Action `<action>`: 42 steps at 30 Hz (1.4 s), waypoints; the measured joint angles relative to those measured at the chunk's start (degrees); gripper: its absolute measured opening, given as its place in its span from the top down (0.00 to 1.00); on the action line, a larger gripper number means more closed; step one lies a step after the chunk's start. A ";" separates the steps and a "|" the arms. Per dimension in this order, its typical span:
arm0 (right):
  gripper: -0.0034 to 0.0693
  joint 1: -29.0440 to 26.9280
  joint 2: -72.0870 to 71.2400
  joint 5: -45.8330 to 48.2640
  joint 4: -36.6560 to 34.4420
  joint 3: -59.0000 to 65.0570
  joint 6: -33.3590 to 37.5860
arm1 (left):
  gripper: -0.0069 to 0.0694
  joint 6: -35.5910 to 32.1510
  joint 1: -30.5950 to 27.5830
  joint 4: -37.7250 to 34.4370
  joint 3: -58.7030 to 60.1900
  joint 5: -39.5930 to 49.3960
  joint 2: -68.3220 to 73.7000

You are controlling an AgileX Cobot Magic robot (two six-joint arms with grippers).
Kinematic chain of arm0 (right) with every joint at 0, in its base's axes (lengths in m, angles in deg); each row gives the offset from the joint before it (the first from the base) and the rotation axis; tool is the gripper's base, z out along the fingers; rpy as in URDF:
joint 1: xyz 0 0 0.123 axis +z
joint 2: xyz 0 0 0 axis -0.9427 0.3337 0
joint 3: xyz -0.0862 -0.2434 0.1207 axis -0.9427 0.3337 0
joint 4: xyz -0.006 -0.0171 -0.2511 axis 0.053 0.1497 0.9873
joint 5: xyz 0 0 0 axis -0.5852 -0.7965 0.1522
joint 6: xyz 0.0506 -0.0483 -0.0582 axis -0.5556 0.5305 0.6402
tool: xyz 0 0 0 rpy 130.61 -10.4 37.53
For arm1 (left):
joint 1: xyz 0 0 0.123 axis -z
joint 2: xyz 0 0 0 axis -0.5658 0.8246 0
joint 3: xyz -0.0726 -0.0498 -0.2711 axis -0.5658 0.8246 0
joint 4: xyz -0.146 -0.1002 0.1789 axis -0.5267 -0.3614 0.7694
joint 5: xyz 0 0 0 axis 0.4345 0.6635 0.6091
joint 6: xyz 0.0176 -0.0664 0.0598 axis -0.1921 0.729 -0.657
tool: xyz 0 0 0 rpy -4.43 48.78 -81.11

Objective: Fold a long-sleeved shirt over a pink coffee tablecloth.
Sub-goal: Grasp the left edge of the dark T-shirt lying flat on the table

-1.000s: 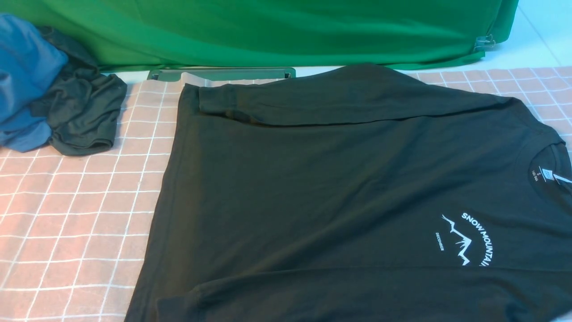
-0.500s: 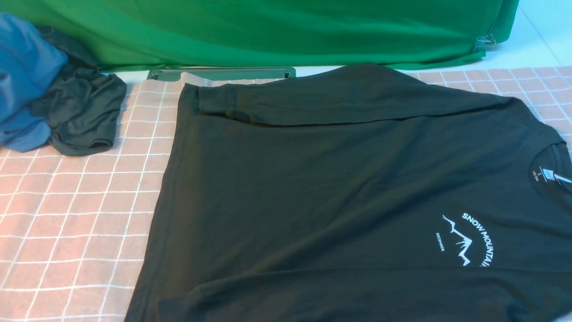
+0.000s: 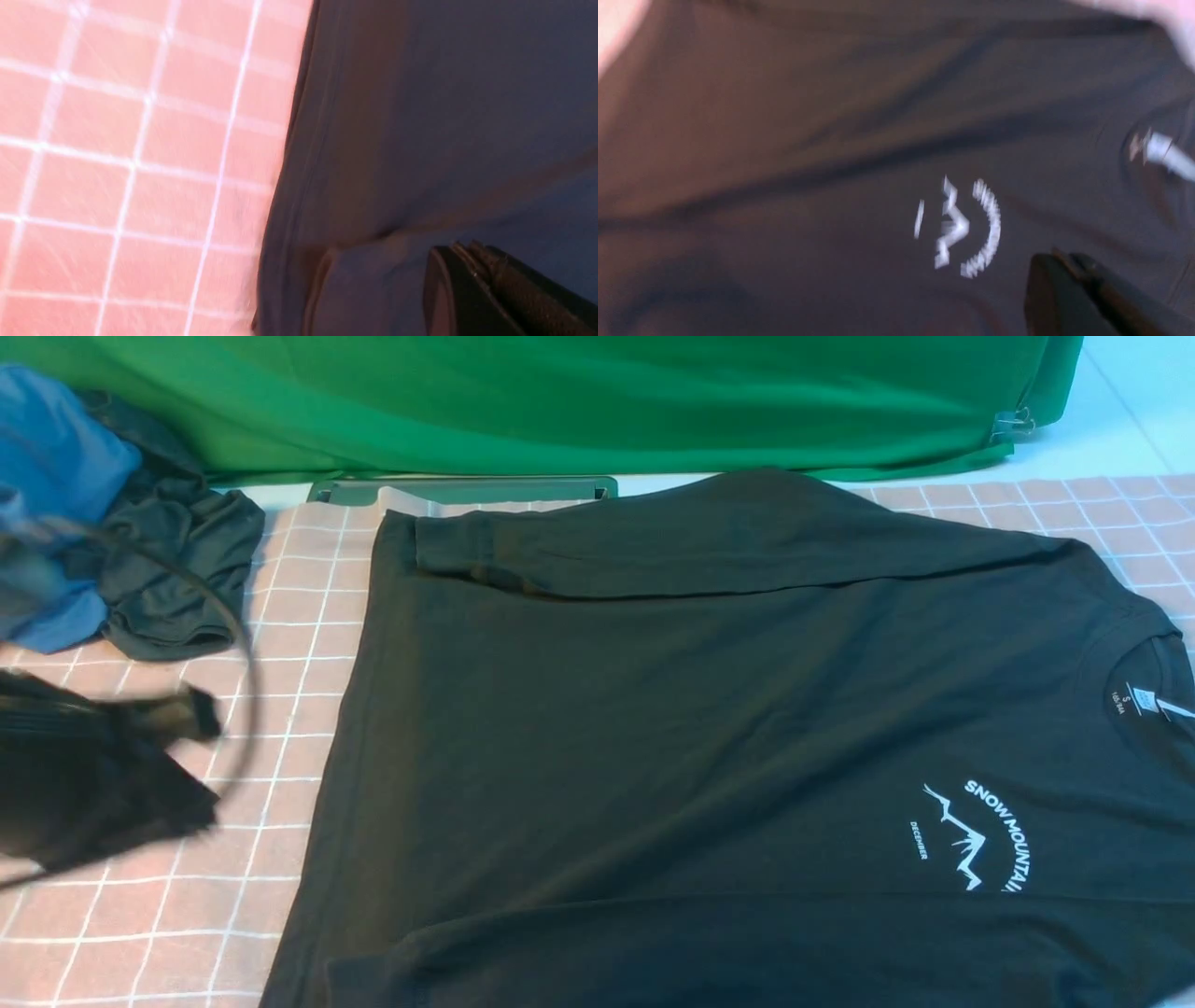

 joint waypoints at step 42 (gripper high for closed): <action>0.88 0.06 3.56 -0.02 -2.34 -0.19 1.98 | 0.77 4.05 22.31 13.61 9.35 -19.85 23.74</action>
